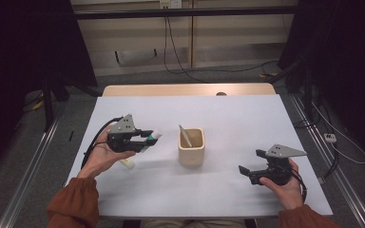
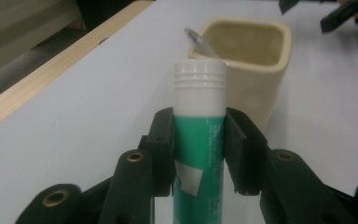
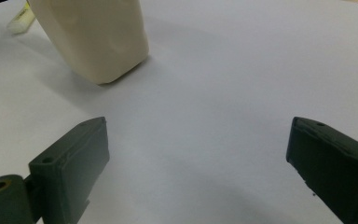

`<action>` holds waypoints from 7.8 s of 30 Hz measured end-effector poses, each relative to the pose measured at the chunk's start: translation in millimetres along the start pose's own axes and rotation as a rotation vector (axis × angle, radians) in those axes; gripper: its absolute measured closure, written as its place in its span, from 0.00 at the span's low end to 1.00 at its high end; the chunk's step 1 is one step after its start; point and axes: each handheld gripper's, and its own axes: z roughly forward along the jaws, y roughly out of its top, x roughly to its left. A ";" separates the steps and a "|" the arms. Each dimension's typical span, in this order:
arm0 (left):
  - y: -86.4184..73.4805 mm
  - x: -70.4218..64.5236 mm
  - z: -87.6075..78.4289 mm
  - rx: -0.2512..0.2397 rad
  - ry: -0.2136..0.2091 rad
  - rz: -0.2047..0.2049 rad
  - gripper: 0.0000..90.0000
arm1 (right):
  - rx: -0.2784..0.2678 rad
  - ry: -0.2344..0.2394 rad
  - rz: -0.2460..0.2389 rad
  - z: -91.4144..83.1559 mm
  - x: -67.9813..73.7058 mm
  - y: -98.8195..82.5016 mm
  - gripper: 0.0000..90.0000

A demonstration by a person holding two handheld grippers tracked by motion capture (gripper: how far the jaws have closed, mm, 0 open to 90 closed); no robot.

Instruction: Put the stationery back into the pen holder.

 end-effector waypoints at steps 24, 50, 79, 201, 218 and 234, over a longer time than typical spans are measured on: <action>17.2 -22.6 -8.8 -0.222 0.175 -0.163 0.73 | -0.011 0.005 0.006 -0.6 0.9 -0.7 0.06; 59.2 -47.7 1.0 -0.315 0.212 -0.129 0.73 | -0.011 0.001 0.009 -0.2 1.0 -0.2 0.06; 78.8 -48.8 52.5 -0.378 0.164 -0.164 0.73 | -0.009 0.003 0.007 -0.6 0.8 -0.3 0.06; -30.2 38.5 -44.1 0.078 0.429 -0.392 0.43 | 0.007 0.019 -0.004 2.9 2.2 -0.1 0.06; -60.8 52.2 -50.9 0.219 0.496 -0.418 1.00 | 0.008 0.017 -0.007 3.0 2.3 -0.1 0.06; -80.4 60.6 -30.0 0.333 0.484 -0.420 1.00 | 0.011 0.013 -0.015 3.0 2.5 -0.2 0.06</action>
